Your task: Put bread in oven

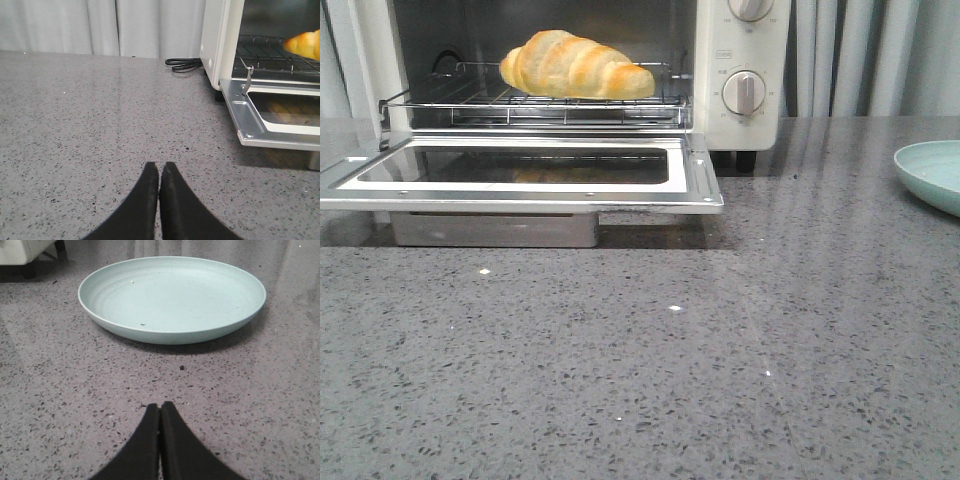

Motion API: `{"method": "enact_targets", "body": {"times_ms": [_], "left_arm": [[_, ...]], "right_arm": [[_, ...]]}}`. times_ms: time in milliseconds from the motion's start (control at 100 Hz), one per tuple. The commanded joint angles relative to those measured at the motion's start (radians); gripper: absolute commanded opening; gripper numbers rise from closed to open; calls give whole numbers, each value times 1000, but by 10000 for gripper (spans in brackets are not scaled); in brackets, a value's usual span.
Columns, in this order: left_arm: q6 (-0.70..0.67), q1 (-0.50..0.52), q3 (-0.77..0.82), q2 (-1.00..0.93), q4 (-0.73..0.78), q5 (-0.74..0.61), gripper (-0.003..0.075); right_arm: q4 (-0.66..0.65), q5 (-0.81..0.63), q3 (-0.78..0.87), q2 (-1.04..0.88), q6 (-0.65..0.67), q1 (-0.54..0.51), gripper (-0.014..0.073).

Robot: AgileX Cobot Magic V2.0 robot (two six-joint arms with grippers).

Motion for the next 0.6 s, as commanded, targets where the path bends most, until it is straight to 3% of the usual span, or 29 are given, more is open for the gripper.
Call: {"method": "enact_targets", "body": {"times_ms": [0,180,400,590], "left_arm": [[12,-6,23,-28,-31,-71,-21],[14,-27,23,-28,-42,-40,-22],[38,-58,23,-28,-50,93,-21],[40,-43,23,-28,-50,91,-21]], "right_arm": [[-18,-16,26,-20,-9,-4,-68],[-18,-16,26,-20,-9,-4,-68],[-18,-16,26,-20,-9,-4,-68],[-18,-16,26,-20,-9,-4,-68]]}}
